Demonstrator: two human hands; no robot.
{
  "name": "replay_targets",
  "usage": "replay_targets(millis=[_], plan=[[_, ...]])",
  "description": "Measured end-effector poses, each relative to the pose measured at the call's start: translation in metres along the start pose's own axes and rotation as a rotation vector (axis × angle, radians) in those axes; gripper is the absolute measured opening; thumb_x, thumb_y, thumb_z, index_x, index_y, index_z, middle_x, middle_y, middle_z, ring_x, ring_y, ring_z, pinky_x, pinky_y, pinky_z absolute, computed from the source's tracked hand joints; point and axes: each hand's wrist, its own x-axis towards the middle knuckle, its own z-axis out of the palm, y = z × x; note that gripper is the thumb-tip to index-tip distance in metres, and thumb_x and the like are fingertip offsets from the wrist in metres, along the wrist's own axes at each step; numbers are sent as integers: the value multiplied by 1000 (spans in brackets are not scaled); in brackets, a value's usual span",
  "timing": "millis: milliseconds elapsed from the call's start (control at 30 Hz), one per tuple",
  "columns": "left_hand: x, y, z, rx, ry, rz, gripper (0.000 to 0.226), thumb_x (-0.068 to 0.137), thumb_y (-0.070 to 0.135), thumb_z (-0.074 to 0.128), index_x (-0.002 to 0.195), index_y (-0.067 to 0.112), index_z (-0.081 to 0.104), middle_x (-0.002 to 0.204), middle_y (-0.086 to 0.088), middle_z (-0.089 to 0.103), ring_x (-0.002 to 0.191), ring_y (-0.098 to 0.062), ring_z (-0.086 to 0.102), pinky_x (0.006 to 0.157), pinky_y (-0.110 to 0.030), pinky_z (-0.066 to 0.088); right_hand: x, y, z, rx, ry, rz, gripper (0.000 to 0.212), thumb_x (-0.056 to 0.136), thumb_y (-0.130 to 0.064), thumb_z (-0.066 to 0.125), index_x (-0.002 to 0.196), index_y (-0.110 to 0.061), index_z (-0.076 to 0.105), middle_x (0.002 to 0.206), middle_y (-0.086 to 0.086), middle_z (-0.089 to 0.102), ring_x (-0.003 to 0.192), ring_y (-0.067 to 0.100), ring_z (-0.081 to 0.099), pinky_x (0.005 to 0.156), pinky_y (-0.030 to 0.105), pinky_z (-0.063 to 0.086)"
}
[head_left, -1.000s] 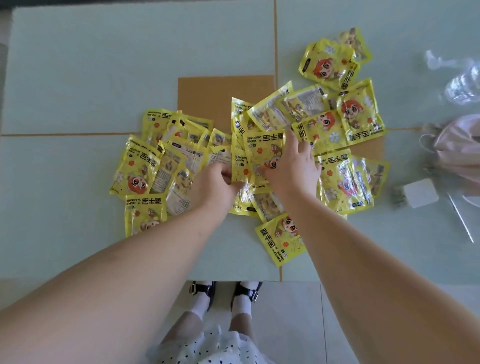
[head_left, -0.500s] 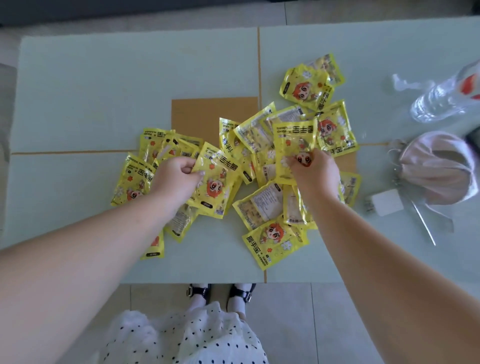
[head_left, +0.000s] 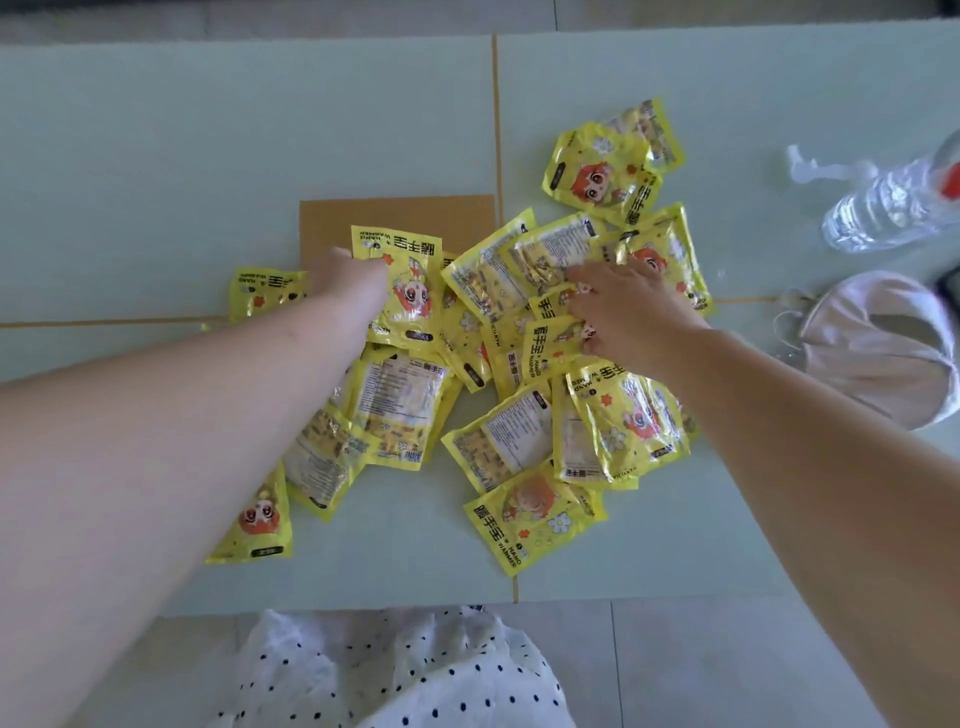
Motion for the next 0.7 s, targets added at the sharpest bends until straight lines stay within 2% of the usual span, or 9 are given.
replay_targets(millis=[67, 100, 167, 200, 267, 367, 433, 600, 700], plan=[[9, 3, 3, 29, -33, -30, 48, 97, 20, 44, 143, 9, 35, 106, -4, 49, 58, -8, 30, 49, -22, 25, 2, 1, 4, -19, 50, 0, 49, 82, -27, 69, 129, -24, 55, 152, 8, 29, 142, 35, 26, 119, 50, 10], [9, 6, 4, 39, -51, -42, 42, 97, 21, 46, 136, 7, 41, 94, -3, 50, 57, -9, 28, 49, -22, 24, 2, 2, 4, -26, 53, 2, 48, 81, -28, 70, 127, -24, 57, 149, 9, 32, 140, 38, 28, 119, 52, 13], [12, 10, 6, 89, -53, -58, 18, 96, 21, 50, 109, 9, 49, 75, 2, 40, 57, -13, 29, 50, -22, 23, 3, 3, 2, -9, 44, 19, 44, 80, -31, 71, 121, -22, 59, 143, 9, 36, 137, 43, 29, 115, 56, 22], [15, 11, 8, 109, -68, -46, 22, 96, 22, 53, 109, 4, 51, 78, 2, 42, 63, -16, 36, 51, -22, 26, 2, 3, 0, 3, 44, 30, 42, 79, -31, 72, 118, -21, 60, 139, 10, 39, 135, 45, 31, 112, 57, 26], [20, 12, 8, 141, -115, 2, 45, 94, 24, 57, 131, 1, 45, 107, -2, 52, 94, -22, 49, 68, -25, 34, 1, 3, -4, 25, 79, 37, 39, 79, -30, 72, 114, -17, 61, 131, 11, 43, 127, 44, 39, 107, 53, 35], [28, 8, 10, 173, -130, 31, 64, 91, 24, 61, 145, 5, 31, 144, -12, 42, 128, -31, 42, 91, -34, 37, -5, 2, -7, 55, 160, 32, 38, 79, -26, 73, 112, -11, 61, 123, 13, 48, 112, 36, 48, 98, 45, 42], [34, 5, 8, 160, -140, 53, 65, 89, 23, 64, 144, 8, 32, 143, -12, 42, 128, -31, 43, 97, -37, 38, -7, 3, -8, 64, 201, 40, 36, 79, -25, 73, 109, -8, 61, 119, 13, 51, 108, 34, 52, 99, 44, 42], [39, 10, -7, 32, -92, 100, 57, 82, 15, 71, 132, 8, 45, 117, -4, 56, 101, -22, 52, 81, -32, 40, -13, -4, -8, 191, 337, 66, 37, 69, -21, 82, 97, -5, 64, 90, 10, 68, 87, 33, 66, 100, 58, 39], [42, 21, -23, -45, -86, 117, 33, 81, 12, 71, 112, 7, 61, 108, -5, 63, 98, -23, 57, 83, -33, 43, -22, -16, -15, 524, 390, 241, 47, 76, -23, 76, 114, -6, 54, 95, 6, 65, 83, 30, 60, 86, 45, 50]])
